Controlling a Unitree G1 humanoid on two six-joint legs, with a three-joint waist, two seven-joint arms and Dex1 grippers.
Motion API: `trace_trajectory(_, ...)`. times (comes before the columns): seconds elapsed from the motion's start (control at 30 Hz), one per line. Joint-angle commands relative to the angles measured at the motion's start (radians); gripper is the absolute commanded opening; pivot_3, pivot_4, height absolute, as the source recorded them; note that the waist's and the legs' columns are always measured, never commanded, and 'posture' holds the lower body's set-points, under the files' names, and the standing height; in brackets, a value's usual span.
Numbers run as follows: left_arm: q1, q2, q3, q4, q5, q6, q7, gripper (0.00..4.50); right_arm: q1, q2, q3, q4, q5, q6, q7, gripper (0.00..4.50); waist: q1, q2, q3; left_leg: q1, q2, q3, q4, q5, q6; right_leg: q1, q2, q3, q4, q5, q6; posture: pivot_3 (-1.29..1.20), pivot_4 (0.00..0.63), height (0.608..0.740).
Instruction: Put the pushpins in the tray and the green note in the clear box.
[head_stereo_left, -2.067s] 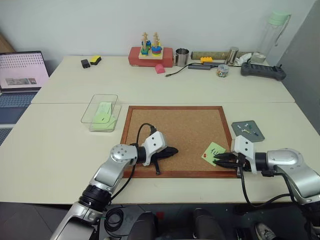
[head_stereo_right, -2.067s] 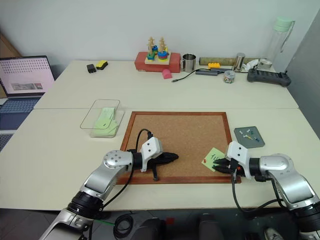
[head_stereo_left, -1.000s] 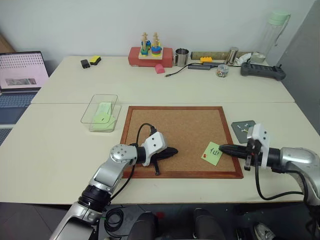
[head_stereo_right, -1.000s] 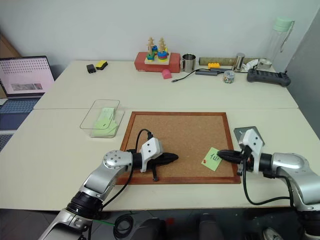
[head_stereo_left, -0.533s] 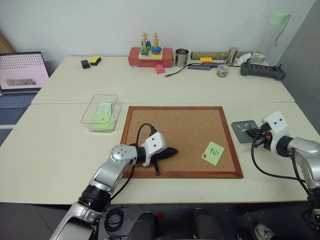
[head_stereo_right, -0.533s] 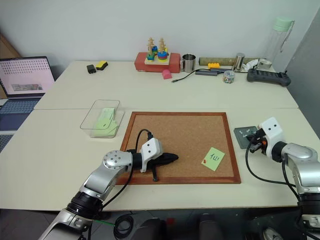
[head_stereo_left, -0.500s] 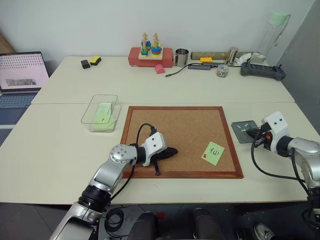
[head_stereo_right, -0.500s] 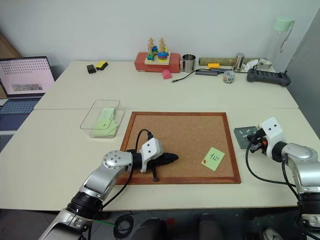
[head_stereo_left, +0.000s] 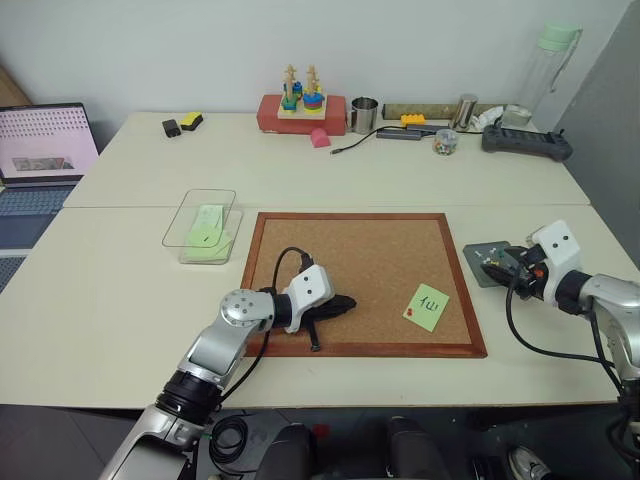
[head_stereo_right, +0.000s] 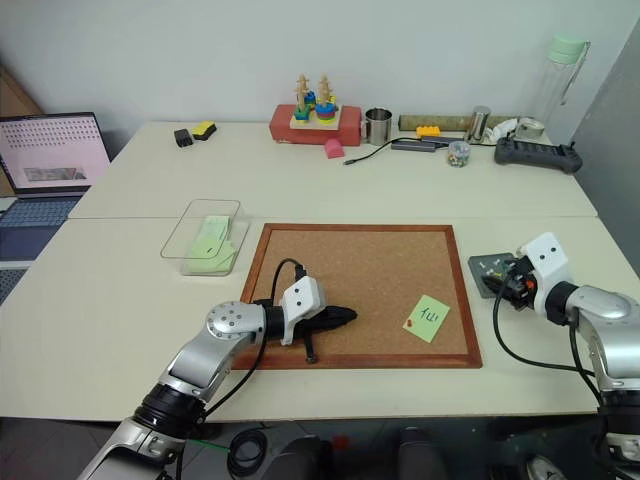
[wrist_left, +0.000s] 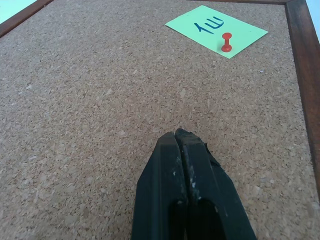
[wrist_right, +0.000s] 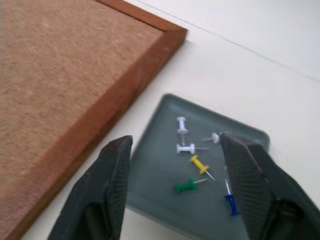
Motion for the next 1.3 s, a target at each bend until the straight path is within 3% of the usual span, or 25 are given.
trace_trajectory(0.03,0.020,0.010,-0.032,0.028,0.032,0.012,-0.014,0.00,0.057,-0.062,0.050,-0.245,0.088,-0.020,0.183,3.28,0.000,0.001,-0.001,0.000,0.000,0.000,0.000,0.000,0.000,0.000,0.000,0.000,0.000,0.000,0.000,0.00,0.150,0.740)
trace_trajectory(0.2,0.011,0.008,-0.036,0.037,0.036,0.009,-0.016,0.00,0.071,-0.054,0.153,-0.353,0.097,-0.015,0.249,3.28,-0.001,0.001,-0.001,0.004,0.000,-0.001,0.000,0.000,0.000,0.005,0.000,-0.001,-0.002,0.000,0.000,0.00,0.150,0.740)
trace_trajectory(0.43,0.005,0.009,-0.041,0.039,0.040,0.008,-0.015,0.00,0.051,0.036,0.279,-0.272,0.025,-0.079,0.231,3.28,0.000,0.000,-0.001,0.010,0.001,-0.005,-0.001,0.000,0.000,0.015,0.000,-0.003,-0.011,-0.001,0.001,0.00,0.150,0.740)
trace_trajectory(0.67,0.014,0.014,-0.038,0.026,0.039,0.014,-0.010,0.00,0.047,0.087,0.281,-0.188,0.016,-0.118,0.224,3.28,0.001,0.000,-0.001,0.010,0.001,-0.006,-0.001,0.000,0.000,0.015,0.000,-0.003,-0.011,-0.001,0.001,0.00,0.150,0.740)
trace_trajectory(0.77,0.015,0.015,-0.038,0.025,0.039,0.016,-0.010,0.00,0.043,0.101,0.272,-0.167,0.026,-0.118,0.225,2.83,0.000,0.000,-0.001,0.010,0.001,-0.006,-0.001,0.000,0.000,0.015,0.000,-0.003,-0.011,-0.001,0.001,0.00,0.150,0.740)
trace_trajectory(1.17,0.022,0.022,-0.038,0.017,0.039,0.016,-0.015,0.00,0.045,0.126,0.262,-0.143,0.042,-0.099,0.224,0.09,0.000,0.000,-0.001,0.010,0.001,-0.006,-0.002,0.000,0.000,0.015,0.000,-0.003,-0.011,-0.001,0.002,0.00,0.150,0.740)
trace_trajectory(1.3,0.023,0.024,-0.038,0.018,0.039,0.015,-0.016,0.00,0.041,0.137,0.240,-0.152,0.076,-0.070,0.218,0.01,-0.001,0.000,-0.001,0.010,0.001,-0.006,-0.002,0.000,0.000,0.014,0.001,-0.003,-0.011,-0.001,0.001,0.00,0.150,0.740)
